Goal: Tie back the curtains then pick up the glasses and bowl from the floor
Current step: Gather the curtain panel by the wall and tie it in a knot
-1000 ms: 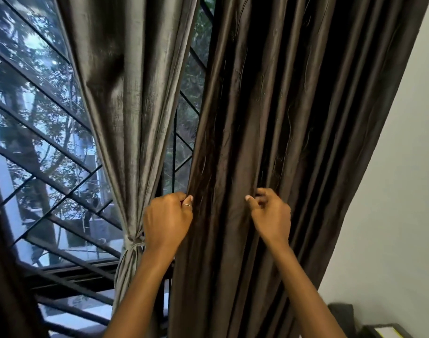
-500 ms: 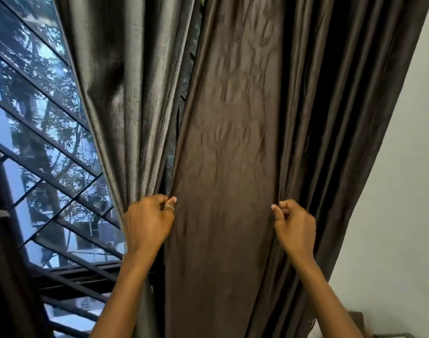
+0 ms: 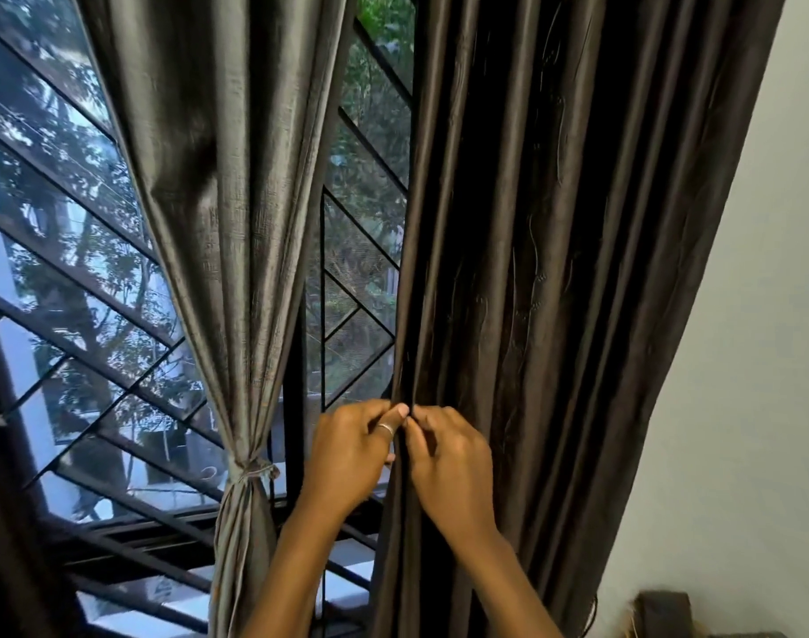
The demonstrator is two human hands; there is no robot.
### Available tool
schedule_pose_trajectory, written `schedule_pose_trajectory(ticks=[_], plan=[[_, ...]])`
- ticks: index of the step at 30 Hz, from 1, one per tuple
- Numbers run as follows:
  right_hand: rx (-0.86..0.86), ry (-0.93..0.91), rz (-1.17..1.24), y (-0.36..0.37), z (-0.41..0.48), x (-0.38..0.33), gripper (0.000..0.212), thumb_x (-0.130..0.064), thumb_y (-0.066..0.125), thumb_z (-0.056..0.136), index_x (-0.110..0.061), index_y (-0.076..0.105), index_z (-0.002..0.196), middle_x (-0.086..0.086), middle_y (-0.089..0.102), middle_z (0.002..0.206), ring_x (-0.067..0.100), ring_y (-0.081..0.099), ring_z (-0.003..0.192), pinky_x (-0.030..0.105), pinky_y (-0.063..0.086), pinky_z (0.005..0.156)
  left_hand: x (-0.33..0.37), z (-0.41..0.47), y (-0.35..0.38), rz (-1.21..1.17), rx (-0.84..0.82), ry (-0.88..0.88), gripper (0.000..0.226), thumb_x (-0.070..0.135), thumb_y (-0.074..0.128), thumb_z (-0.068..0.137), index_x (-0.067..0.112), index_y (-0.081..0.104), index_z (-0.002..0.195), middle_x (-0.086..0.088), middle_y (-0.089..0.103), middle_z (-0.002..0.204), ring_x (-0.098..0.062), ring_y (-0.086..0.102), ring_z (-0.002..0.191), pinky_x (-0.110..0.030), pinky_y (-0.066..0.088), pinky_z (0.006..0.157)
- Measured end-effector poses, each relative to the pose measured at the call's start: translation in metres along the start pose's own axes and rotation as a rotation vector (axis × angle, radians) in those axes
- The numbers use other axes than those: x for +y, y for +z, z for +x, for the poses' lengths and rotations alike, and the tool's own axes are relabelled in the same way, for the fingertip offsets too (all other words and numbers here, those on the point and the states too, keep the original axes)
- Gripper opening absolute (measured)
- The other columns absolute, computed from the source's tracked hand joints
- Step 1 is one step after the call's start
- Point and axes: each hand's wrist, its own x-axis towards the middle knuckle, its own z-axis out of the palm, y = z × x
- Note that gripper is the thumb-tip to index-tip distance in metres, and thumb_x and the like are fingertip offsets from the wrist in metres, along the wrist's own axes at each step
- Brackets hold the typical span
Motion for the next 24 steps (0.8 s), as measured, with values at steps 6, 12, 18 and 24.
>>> schedule_pose_trajectory(ticks=[6, 12, 18, 24], plan=[[-0.016, 0.009, 0.009, 0.004, -0.001, -0.003, 0.017, -0.03, 0.055, 0.101, -0.023, 0.069, 0.095, -0.009, 0.062, 0.081, 0.009, 0.058, 0.065, 0.028, 0.047, 0.055, -0.001, 0.008, -0.008, 0.053, -0.144, 0.019, 0.03, 0.029, 0.053, 0.101, 0.024, 0.069, 0.077, 0.001, 0.067, 0.064, -0.008, 0.069, 0.063, -0.034, 0.062, 0.067], [0.012, 0.038, 0.011, 0.006, -0.004, -0.006, 0.011, -0.018, 0.06, 0.095, -0.017, 0.068, 0.089, -0.006, 0.058, 0.073, 0.01, 0.052, 0.057, 0.028, 0.041, 0.048, 0.02, 0.014, -0.003, 0.229, -0.083, -0.004, 0.063, 0.066, 0.048, 0.09, 0.014, 0.061, 0.056, -0.006, 0.055, 0.047, -0.017, 0.055, 0.046, -0.038, 0.053, 0.052], [0.032, 0.053, 0.007, 0.006, -0.004, -0.004, 0.015, -0.014, 0.064, 0.093, -0.016, 0.066, 0.078, -0.008, 0.054, 0.068, 0.009, 0.049, 0.053, 0.021, 0.034, 0.047, 0.029, 0.022, 0.009, 0.418, 0.062, -0.028, 0.053, 0.04, 0.06, 0.093, 0.015, 0.049, 0.047, 0.002, 0.044, 0.042, -0.015, 0.045, 0.042, -0.03, 0.04, 0.045], [-0.112, 0.013, 0.068, -0.007, 0.0, 0.005, 0.019, -0.029, 0.059, 0.096, -0.026, 0.072, 0.11, -0.011, 0.065, 0.088, 0.005, 0.061, 0.074, 0.021, 0.05, 0.064, 0.024, 0.022, 0.01, 0.486, 0.085, 0.017, 0.052, 0.038, 0.055, 0.096, 0.021, 0.045, 0.048, 0.003, 0.046, 0.047, -0.018, 0.052, 0.049, -0.03, 0.039, 0.047]])
